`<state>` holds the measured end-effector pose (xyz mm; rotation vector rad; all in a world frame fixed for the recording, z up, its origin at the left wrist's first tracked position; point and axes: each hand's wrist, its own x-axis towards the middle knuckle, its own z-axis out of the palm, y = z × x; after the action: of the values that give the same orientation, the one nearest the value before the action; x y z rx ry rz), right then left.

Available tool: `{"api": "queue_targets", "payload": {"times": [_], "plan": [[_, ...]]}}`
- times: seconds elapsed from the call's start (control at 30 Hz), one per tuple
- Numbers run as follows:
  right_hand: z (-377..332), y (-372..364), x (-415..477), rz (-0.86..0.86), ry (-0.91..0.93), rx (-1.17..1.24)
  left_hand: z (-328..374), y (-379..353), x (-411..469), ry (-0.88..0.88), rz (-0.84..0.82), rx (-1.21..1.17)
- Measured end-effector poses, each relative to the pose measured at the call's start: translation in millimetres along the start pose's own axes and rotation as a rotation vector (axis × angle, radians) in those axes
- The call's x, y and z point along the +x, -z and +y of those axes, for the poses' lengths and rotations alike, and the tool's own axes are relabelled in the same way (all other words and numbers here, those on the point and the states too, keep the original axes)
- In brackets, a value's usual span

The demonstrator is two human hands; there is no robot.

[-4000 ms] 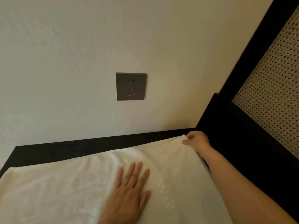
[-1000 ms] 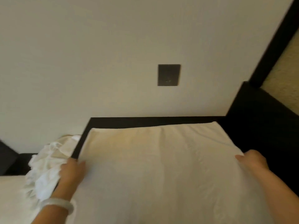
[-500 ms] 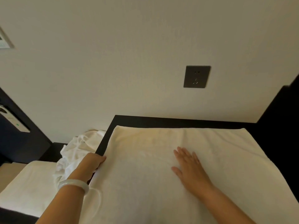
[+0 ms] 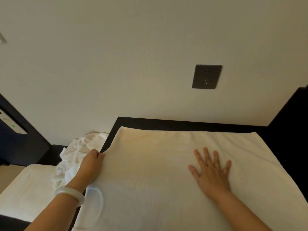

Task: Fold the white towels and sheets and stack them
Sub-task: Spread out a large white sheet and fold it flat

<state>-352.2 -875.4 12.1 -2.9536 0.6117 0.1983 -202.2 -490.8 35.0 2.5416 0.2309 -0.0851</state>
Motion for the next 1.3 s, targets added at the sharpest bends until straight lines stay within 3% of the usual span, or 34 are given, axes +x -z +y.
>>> {"api": "queue_targets", "payload": {"times": [0.17,0.27,0.43,0.6,0.7,0.93,1.07,1.2,1.3], "plan": [[35.2,7.9,30.6,-0.051,-0.097,0.007,18.4,-13.1,-15.5,-0.028,0.051,0.093],[37.7,7.1,35.4,-0.061,-0.111,-0.003,43.7,-33.5,-28.9,-0.304,0.208,0.403],[26.8,2.6,27.4,-0.015,-0.102,0.004,126.6,-107.3,-76.6,-0.68,-0.176,0.443],[46.1,1.4,24.4,0.059,-0.005,0.025,203.0,-177.6,-122.4,-0.994,-0.319,0.445],[89.0,1.9,28.6,0.099,0.021,0.053,224.0,-191.7,-119.9,-1.002,-0.209,0.456],[188.4,21.8,72.3,0.078,-0.217,0.088,228.7,-191.8,-113.6,-0.98,-0.252,0.51],[181.1,30.2,98.3,0.068,-0.283,-0.027,226.3,-192.6,-112.0,-1.0,-0.256,0.482],[157.2,7.5,87.6,0.097,-0.075,-0.046,229.4,-190.2,-113.3,-0.964,-0.316,0.496],[165.8,20.8,101.5,0.076,-0.214,0.029,226.0,-191.6,-109.4,-1.014,-0.301,0.485]]}}
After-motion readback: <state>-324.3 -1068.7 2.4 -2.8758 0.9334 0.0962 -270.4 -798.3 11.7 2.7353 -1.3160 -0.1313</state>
